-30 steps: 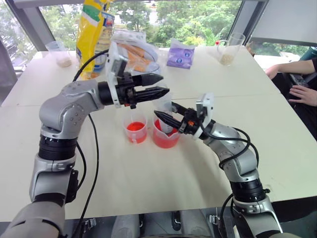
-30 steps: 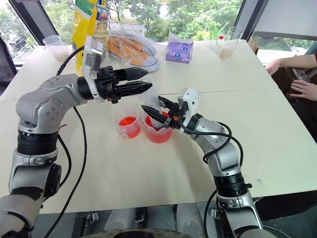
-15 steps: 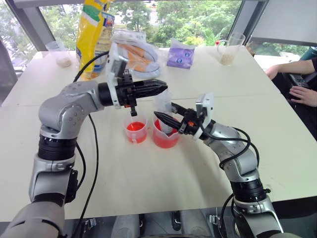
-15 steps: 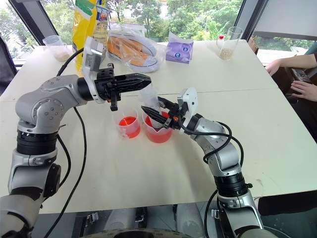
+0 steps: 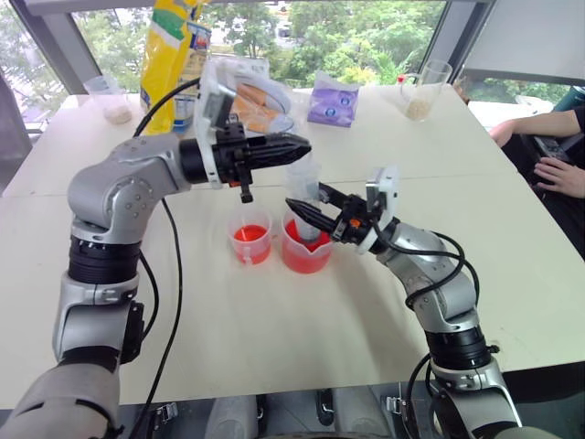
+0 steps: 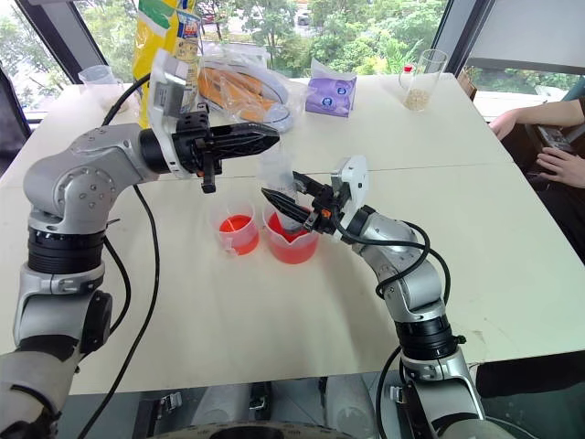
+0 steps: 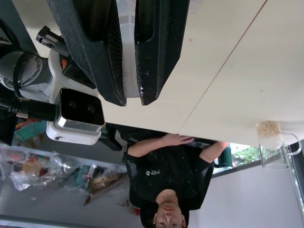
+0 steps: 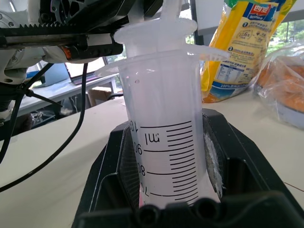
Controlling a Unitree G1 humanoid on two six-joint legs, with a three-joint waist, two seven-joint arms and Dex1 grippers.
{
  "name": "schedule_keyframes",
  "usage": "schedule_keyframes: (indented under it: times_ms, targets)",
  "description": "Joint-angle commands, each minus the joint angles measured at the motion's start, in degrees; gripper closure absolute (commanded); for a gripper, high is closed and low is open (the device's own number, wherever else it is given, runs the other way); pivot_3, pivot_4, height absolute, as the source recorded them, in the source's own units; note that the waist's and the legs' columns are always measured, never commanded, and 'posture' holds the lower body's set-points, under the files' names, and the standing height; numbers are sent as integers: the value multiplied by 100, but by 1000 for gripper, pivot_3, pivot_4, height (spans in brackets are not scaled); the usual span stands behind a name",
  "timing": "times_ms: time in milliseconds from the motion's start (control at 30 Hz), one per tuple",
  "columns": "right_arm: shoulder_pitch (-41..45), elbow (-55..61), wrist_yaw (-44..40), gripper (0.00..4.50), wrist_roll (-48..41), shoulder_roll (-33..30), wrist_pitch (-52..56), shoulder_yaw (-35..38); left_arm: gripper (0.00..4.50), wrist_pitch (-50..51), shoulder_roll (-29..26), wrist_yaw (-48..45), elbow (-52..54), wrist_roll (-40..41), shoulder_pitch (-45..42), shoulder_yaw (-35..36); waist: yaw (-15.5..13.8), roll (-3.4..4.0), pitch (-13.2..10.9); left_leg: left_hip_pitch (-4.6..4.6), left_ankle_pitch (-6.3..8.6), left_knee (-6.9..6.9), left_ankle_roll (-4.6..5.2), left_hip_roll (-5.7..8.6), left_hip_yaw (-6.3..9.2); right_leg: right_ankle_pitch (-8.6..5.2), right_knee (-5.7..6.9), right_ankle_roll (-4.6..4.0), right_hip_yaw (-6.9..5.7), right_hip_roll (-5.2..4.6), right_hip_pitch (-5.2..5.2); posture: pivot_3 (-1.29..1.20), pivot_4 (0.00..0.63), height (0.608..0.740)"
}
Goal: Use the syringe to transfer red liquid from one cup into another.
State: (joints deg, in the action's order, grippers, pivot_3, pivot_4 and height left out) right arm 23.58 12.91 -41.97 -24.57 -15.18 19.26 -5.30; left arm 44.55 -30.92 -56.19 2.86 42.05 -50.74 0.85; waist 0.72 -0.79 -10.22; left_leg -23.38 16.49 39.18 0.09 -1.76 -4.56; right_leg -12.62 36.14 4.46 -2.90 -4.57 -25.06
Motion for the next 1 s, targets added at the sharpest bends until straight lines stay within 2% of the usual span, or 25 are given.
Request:
schedule_keyframes:
  times_ms: [33,700,933,967,1000]
  targets:
    - [-161,-73,-151,3030,-17,-68,54,-138,4430,-297,-127,108,-10,-56,-373,403,0,0,0,0,0,0,0,0,0,0,0,0,0,0,0,0,150,740]
    - [-107,-138,-156,3030,-28,-122,14,-102,4430,-386,-105,100,-97,-126,-461,434,0,0,0,0,0,0,0,0,0,0,0,0,0,0,1,0,150,740]
    - [144,-106,-65,3030,-58,-113,-18,49,4430,-291,-125,94,87,-119,-288,333,1,0,0,0,0,0,0,0,0,0,0,0,0,0,0,0,150,740]
    - [205,-99,-48,3030,-70,-119,-16,84,3615,-246,-122,107,103,-93,-258,328,1,0,0,0,0,0,0,0,0,0,0,0,0,0,0,0,150,740]
    - [256,-90,-33,3030,-86,-126,-8,116,3296,-215,-120,110,116,-70,-231,325,1,0,0,0,0,0,0,0,0,0,0,0,0,0,0,0,150,740]
